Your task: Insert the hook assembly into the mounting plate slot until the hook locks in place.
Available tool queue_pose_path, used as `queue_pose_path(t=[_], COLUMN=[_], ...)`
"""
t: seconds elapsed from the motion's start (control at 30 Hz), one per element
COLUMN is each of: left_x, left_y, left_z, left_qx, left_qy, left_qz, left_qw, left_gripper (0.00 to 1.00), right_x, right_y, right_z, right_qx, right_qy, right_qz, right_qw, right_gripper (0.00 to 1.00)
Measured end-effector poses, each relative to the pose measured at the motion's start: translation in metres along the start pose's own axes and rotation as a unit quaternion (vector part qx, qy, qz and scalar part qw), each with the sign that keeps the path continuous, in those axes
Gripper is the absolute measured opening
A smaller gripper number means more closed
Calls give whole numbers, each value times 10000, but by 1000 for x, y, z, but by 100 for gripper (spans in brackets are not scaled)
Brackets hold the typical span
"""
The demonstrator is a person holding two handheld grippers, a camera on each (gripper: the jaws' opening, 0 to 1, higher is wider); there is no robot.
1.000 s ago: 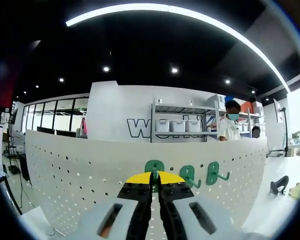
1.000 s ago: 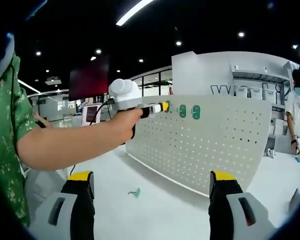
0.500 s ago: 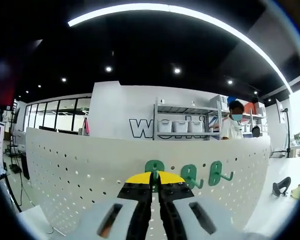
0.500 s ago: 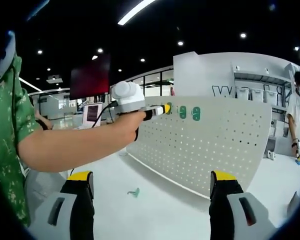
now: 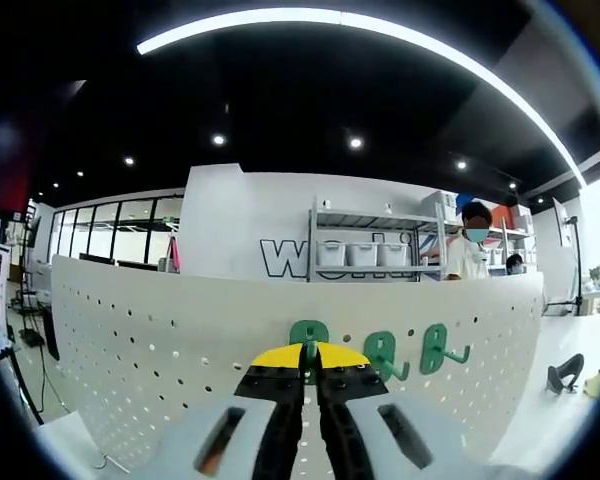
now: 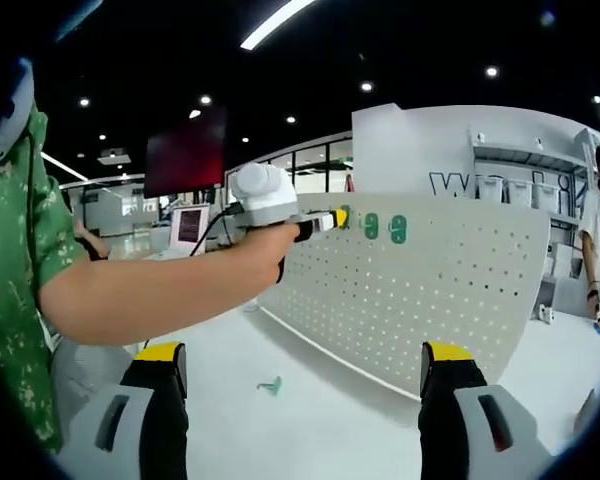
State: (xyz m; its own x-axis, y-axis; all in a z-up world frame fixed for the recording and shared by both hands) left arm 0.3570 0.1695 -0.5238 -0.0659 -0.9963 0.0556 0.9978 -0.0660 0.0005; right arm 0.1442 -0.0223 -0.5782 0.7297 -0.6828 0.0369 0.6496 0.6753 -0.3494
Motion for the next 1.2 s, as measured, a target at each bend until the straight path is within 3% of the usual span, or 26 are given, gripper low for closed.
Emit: queue_pose_path(t=[1.2], left_x=[0], left_y=[7], left_z=[-7], left_qx=[26], left_qy=[-211], left_qz=[87], left_qw=[9997], left_gripper=[3], right_x=[3], right_y=[1], right_z=[-6], right_qx=[-165], right_qy=[-30], right_qz=[22], right_qw=[9999], right_gripper=[98])
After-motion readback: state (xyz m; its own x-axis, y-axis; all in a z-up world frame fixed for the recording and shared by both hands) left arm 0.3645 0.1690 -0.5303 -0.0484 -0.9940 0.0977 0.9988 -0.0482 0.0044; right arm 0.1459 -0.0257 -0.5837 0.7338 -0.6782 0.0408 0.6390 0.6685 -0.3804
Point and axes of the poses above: the point that each gripper's makers call its tool centre point, and the gripper's own axes: y roughly forward along the fingers, x roughly to its right, z roughly out of its top, the point moved 5 cm from there along -y, roughly backward along the fingers, and after that the axes turned 10 degrees about -x, right-handed, at the moved point
